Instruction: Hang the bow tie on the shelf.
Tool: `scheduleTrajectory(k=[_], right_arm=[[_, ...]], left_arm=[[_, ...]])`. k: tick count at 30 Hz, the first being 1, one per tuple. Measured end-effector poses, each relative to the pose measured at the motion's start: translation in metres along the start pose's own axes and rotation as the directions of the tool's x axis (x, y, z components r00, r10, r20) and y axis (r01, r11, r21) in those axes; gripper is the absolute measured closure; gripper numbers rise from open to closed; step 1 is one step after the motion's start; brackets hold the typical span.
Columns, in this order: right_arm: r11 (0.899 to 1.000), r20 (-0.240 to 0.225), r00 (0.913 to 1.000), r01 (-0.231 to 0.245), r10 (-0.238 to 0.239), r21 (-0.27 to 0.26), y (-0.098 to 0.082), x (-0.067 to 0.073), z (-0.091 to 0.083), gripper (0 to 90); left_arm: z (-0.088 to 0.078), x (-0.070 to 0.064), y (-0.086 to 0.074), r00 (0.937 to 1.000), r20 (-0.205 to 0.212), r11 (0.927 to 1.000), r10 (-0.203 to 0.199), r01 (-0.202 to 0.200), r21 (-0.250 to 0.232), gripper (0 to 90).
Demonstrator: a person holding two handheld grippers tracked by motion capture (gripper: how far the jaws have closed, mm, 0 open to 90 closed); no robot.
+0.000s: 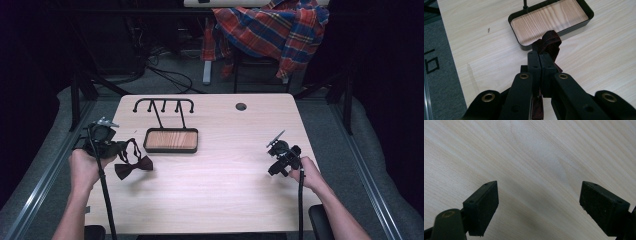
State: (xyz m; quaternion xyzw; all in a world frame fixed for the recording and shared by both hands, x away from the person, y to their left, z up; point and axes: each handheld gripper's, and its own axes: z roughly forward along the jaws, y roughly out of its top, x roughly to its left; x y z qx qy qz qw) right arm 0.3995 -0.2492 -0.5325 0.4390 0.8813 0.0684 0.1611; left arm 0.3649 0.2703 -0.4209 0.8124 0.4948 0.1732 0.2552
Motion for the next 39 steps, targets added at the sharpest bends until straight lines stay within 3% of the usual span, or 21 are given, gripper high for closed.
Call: scheduleTrajectory(k=[20,22,25,31,32,34,37,38,39], right_arm=[[1.000,0.006,1.0000,0.005,-0.005,-0.002,0.002,0.003,-0.001,15.1],[1.000,0.013,0.9998,-0.017,0.018,-0.022,0.001,0.003,0.002,15.9],[1.000,0.013,0.9999,0.011,-0.011,0.022,0.002,0.000,-0.002,15.2],[1.000,0.010,0.9999,0.013,-0.013,0.016,0.003,0.001,-0.001,15.2],[1.000,0.006,0.9999,-0.013,0.013,-0.013,0.002,0.003,0.002,15.5],[0.997,0.014,0.9986,0.049,-0.050,0.065,0.005,0.000,-0.002,15.6],[0.999,0.005,0.9997,-0.024,0.024,-0.024,0.001,0.003,0.003,15.5],[0.997,0.015,0.9988,0.046,-0.047,0.063,0.004,-0.001,-0.002,15.6],[0.997,0.015,0.9989,0.043,-0.044,0.059,0.004,-0.001,-0.002,15.5]], left_arm=[[-0.003,0.005,0.017,1.0000,0.002,0.9999,0.007,-0.007,-0.014,89.0],[-0.005,0.006,0.020,1.0000,-0.006,0.9997,0.005,-0.005,-0.024,89.0],[-0.006,0.009,0.024,0.9997,-0.021,0.9996,0.016,-0.016,-0.023,89.0],[-0.004,0.013,0.034,0.9996,-0.021,0.9997,0.020,-0.020,-0.015,89.0],[-0.003,0.014,0.036,0.9995,-0.022,0.9996,0.022,-0.023,-0.015,89.1],[-0.002,0.015,0.039,0.9994,-0.024,0.9995,0.024,-0.025,-0.020,89.0],[0.000,0.016,0.045,0.9995,-0.020,0.9995,0.023,-0.023,-0.023,89.0],[0.001,0.015,0.046,0.9995,-0.025,0.9993,0.022,-0.022,-0.029,89.0],[0.001,0.016,0.048,0.9994,-0.021,0.9992,0.028,-0.029,-0.026,89.1]])
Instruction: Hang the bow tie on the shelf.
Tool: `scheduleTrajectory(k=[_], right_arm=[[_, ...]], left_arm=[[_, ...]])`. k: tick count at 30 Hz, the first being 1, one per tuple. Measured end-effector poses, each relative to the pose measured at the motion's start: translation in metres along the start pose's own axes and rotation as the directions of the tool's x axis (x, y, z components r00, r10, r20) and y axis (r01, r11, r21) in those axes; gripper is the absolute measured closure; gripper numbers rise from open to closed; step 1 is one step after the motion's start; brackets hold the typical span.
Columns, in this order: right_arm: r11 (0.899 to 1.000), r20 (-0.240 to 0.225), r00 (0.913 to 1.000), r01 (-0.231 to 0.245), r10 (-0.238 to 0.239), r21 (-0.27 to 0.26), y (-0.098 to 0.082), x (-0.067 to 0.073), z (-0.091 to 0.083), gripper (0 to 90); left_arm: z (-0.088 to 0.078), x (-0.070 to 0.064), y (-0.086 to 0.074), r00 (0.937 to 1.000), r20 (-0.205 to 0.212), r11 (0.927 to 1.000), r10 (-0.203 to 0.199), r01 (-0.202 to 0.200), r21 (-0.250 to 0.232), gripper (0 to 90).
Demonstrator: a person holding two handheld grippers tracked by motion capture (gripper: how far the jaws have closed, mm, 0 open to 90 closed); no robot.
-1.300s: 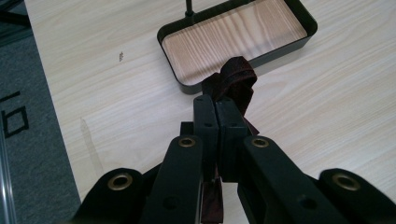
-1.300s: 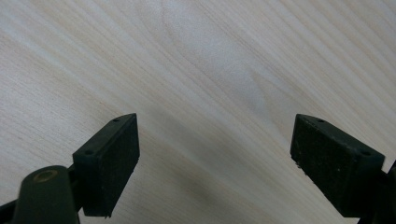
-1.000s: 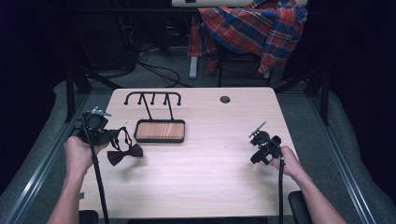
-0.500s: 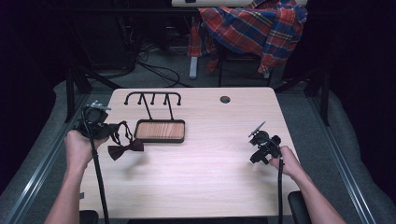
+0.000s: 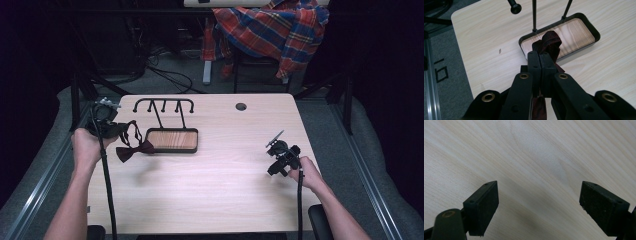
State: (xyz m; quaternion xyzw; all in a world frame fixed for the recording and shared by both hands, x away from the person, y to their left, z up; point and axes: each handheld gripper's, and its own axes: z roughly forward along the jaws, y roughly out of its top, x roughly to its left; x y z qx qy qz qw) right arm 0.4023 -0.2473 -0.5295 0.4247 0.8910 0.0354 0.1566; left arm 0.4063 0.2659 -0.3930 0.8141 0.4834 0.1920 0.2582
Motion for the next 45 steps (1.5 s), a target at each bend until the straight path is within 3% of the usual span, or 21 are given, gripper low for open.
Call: scheduleTrajectory(k=[1,2,3,4,6,9,10,14,20,21,23,26,27,29,30,31,32,41,45], right_arm=[[0.982,-0.033,0.9925,-0.122,0.118,-0.146,-0.005,0.008,0.011,15.5],[0.990,-0.025,0.9957,-0.092,0.089,-0.111,-0.004,0.006,0.008,15.6],[1.000,-0.005,0.9999,-0.014,0.014,-0.019,0.000,0.002,0.001,15.6],[1.000,-0.006,1.0000,0.006,-0.006,0.001,0.000,0.000,-0.001,15.5],[0.998,-0.010,0.9992,-0.038,0.038,-0.045,-0.002,0.003,0.003,15.5],[0.999,-0.004,0.9997,-0.024,0.024,-0.039,-0.002,0.002,0.003,15.5],[0.997,-0.014,0.9987,-0.050,0.049,-0.061,-0.002,0.004,0.004,15.5],[0.998,-0.006,0.9994,-0.033,0.033,-0.054,-0.002,0.004,0.002,15.5],[0.997,-0.001,0.9988,-0.048,0.048,-0.062,-0.003,0.005,0.004,15.5],[0.999,-0.001,0.9996,-0.028,0.028,-0.040,-0.002,0.004,0.003,15.4],[0.998,0.001,0.9991,-0.043,0.043,-0.051,-0.002,0.006,0.006,15.5],[0.999,0.006,0.9998,-0.020,0.021,-0.027,-0.001,0.007,0.005,15.5],[0.998,0.007,0.9991,-0.042,0.042,-0.054,-0.002,0.009,0.007,15.6],[1.000,0.011,0.9999,-0.004,0.004,-0.011,0.000,0.008,0.004,15.6],[0.991,-0.008,0.9964,-0.084,0.084,-0.107,-0.004,0.012,0.012,15.6],[0.998,0.005,0.9992,-0.039,0.040,-0.048,-0.002,0.009,0.008,15.6],[0.999,0.009,0.9997,-0.022,0.022,-0.024,-0.001,0.008,0.007,15.6],[0.999,0.010,0.9993,-0.035,0.035,-0.041,-0.002,0.009,0.007,15.6],[1.000,0.010,0.9999,-0.007,0.007,-0.013,-0.001,0.008,0.005,15.5]], left_arm=[[0.000,0.000,0.002,1.0000,-0.004,1.0000,-0.001,0.001,-0.001,89.0],[0.000,0.000,0.003,1.0000,-0.005,1.0000,0.003,-0.003,-0.003,89.1],[0.000,0.000,0.004,1.0000,-0.002,1.0000,0.002,-0.002,-0.006,89.1],[0.000,0.001,0.005,1.0000,-0.002,1.0000,0.000,0.000,-0.005,89.0],[-0.001,0.002,0.007,1.0000,-0.006,0.9999,0.001,-0.001,-0.013,89.1],[-0.002,0.003,0.010,1.0000,-0.008,0.9998,0.002,-0.003,-0.017,89.1],[-0.003,0.004,0.012,0.9999,-0.009,0.9999,0.006,-0.006,-0.012,89.1],[-0.006,0.006,0.016,0.9999,-0.015,0.9996,0.005,-0.006,-0.029,89.1],[-0.006,0.009,0.023,0.9999,-0.007,0.9992,0.009,-0.009,-0.039,89.1],[-0.005,0.009,0.025,0.9999,-0.006,0.9991,0.013,-0.014,-0.040,89.1],[-0.003,0.011,0.027,0.9999,-0.002,0.9991,0.015,-0.015,-0.039,89.1],[0.002,0.012,0.029,0.9998,0.000,0.9991,0.018,-0.018,-0.039,89.1],[0.005,0.013,0.031,0.9998,0.003,0.9992,0.020,-0.019,-0.035,89.1],[0.009,0.014,0.035,0.9997,0.002,0.9992,0.024,-0.023,-0.031,89.0],[0.011,0.015,0.036,0.9997,0.000,0.9992,0.023,-0.023,-0.034,89.1],[0.013,0.015,0.038,0.9998,0.002,0.9992,0.022,-0.022,-0.033,89.0],[0.014,0.016,0.039,0.9997,0.005,0.9993,0.023,-0.023,-0.028,89.0],[0.021,0.023,0.047,1.0000,0.005,0.9995,-0.005,0.005,-0.032,89.1],[0.023,0.025,0.048,1.0000,-0.001,0.9996,-0.004,0.004,-0.028,89.1]])
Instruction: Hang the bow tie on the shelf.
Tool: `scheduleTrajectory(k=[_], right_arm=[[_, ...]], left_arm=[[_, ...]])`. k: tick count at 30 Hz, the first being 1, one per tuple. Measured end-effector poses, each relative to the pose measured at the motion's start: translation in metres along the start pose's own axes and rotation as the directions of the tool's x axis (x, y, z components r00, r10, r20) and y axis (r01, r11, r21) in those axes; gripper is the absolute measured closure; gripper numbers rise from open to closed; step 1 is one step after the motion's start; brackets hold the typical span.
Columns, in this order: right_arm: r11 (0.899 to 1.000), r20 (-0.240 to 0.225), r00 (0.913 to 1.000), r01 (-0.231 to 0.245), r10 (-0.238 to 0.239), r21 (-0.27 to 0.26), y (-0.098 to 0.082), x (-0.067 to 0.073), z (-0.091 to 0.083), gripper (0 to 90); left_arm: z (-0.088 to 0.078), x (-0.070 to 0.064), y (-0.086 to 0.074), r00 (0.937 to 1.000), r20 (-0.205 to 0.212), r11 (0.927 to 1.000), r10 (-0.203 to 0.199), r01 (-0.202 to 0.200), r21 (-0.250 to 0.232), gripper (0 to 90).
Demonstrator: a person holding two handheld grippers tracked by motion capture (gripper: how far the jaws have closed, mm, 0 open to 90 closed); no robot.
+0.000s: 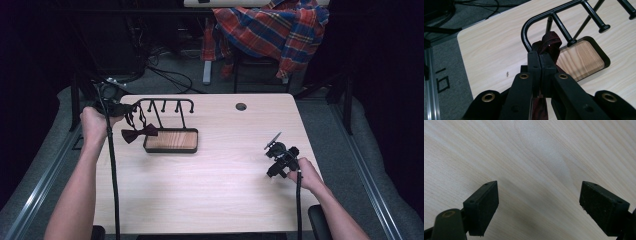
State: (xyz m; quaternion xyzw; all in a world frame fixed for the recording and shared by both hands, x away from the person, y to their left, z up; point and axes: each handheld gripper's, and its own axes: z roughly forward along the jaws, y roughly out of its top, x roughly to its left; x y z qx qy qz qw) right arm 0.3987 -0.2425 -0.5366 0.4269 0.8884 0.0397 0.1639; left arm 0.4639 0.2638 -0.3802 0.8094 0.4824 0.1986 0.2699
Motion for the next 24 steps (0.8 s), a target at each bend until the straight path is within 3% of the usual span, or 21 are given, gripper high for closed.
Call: scheduleTrajectory(k=[1,3,4,6,11,20,23,24], right_arm=[[0.996,-0.018,0.9983,-0.056,0.055,-0.065,-0.002,0.004,0.005,15.6],[0.999,-0.006,0.9995,-0.032,0.032,-0.035,-0.001,0.002,0.004,15.6],[0.993,-0.017,0.9970,-0.077,0.076,-0.089,-0.003,0.005,0.008,15.6],[1.000,-0.003,1.0000,-0.009,0.009,-0.014,0.000,0.002,0.001,15.5],[1.000,0.002,1.0000,-0.001,0.001,0.002,0.000,0.001,0.000,15.6],[1.000,-0.002,1.0000,-0.007,0.007,-0.013,0.000,0.001,0.001,15.6],[1.000,0.001,1.0000,-0.004,0.004,-0.009,0.000,0.002,0.001,15.6],[0.999,-0.004,0.9998,-0.022,0.022,-0.031,-0.001,0.003,0.003,15.6]], left_arm=[[0.001,0.000,0.001,1.0000,0.001,1.0000,-0.001,0.001,0.004,89.0],[0.001,0.002,0.002,1.0000,-0.008,1.0000,-0.001,0.001,0.006,89.0],[0.002,0.003,0.003,0.9999,-0.013,1.0000,-0.002,0.002,0.009,89.0],[0.002,0.005,0.005,0.9998,-0.021,0.9999,-0.004,0.005,0.013,89.1],[0.010,0.009,0.007,0.9992,-0.040,0.9995,-0.005,0.006,0.032,89.0],[0.022,0.020,0.002,0.9983,-0.030,0.9986,-0.049,0.049,0.017,89.0],[0.023,0.020,0.001,0.9985,-0.025,0.9986,-0.049,0.049,0.017,88.9],[0.023,0.020,0.000,0.9988,-0.024,0.9989,-0.044,0.044,0.018,88.9]])
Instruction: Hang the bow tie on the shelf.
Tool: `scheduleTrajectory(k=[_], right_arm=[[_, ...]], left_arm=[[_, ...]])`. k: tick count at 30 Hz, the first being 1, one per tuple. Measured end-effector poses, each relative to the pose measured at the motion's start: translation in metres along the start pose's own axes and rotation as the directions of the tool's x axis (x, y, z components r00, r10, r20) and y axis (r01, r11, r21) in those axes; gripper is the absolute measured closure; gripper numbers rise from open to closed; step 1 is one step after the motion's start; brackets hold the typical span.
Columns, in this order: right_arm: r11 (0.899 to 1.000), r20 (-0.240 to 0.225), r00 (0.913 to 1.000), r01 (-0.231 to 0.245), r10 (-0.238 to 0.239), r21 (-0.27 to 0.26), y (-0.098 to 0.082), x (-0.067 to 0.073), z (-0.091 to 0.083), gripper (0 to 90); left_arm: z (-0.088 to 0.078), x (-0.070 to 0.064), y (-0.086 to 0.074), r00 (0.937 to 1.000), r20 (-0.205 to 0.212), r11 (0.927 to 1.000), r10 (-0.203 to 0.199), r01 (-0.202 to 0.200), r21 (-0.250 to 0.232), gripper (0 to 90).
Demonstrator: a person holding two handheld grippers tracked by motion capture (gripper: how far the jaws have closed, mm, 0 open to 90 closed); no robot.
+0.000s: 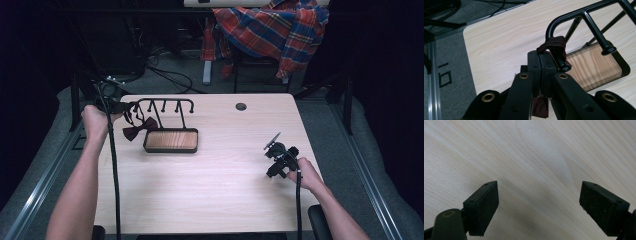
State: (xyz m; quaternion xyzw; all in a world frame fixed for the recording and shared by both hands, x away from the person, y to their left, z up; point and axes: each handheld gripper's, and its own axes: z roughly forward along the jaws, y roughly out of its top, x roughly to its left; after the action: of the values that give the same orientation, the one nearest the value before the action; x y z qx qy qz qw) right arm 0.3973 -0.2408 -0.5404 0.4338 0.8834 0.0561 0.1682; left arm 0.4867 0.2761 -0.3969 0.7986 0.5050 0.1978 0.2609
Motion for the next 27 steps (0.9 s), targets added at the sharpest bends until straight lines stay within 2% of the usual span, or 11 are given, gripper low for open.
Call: scheduleTrajectory(k=[2,10,11,12,15,20,21,22,24,27], right_arm=[[1.000,0.002,0.9998,0.018,-0.018,0.017,0.001,-0.001,-0.002,15.6],[0.999,0.009,0.9996,0.025,-0.025,0.022,0.001,-0.001,-0.002,15.5],[1.000,0.003,1.0000,0.006,-0.006,0.004,0.000,0.000,-0.001,15.5],[1.000,0.003,0.9998,0.019,-0.020,0.019,0.001,-0.001,-0.002,15.5],[1.000,0.004,0.9998,0.018,-0.018,0.018,0.001,-0.002,-0.002,15.5],[1.000,0.004,0.9998,0.017,-0.017,0.019,0.001,-0.002,-0.002,15.6],[1.000,-0.003,0.9999,-0.011,0.011,-0.016,-0.001,-0.001,0.000,15.6],[1.000,-0.002,0.9999,-0.016,0.016,-0.020,-0.001,-0.001,0.000,15.5],[1.000,0.006,1.0000,0.007,-0.007,0.007,0.000,-0.003,-0.003,15.5],[1.000,0.005,1.0000,0.007,-0.007,0.006,0.000,-0.003,-0.003,15.5]], left_arm=[[0.003,0.000,-0.003,1.0000,0.001,0.9999,0.006,-0.006,0.010,88.8],[0.009,-0.001,-0.008,0.9998,0.005,0.9994,0.017,-0.018,0.028,88.1],[0.009,-0.001,-0.009,0.9998,0.009,0.9994,0.019,-0.019,0.029,88.0],[0.010,-0.002,-0.009,0.9997,0.011,0.9992,0.022,-0.023,0.034,87.9],[0.013,-0.003,-0.011,0.9995,0.012,0.9987,0.030,-0.030,0.040,87.1],[0.016,-0.003,-0.016,0.9994,0.021,0.9982,0.027,-0.028,0.052,85.4],[0.016,-0.003,-0.017,0.9995,0.019,0.9984,0.026,-0.027,0.050,85.0],[0.017,-0.002,-0.018,0.9996,0.019,0.9986,0.020,-0.021,0.048,84.6],[0.018,-0.002,-0.021,0.9996,0.021,0.9986,0.016,-0.017,0.049,83.9],[0.019,-0.002,-0.024,0.9995,0.031,0.9989,0.010,-0.011,0.046,81.1]])
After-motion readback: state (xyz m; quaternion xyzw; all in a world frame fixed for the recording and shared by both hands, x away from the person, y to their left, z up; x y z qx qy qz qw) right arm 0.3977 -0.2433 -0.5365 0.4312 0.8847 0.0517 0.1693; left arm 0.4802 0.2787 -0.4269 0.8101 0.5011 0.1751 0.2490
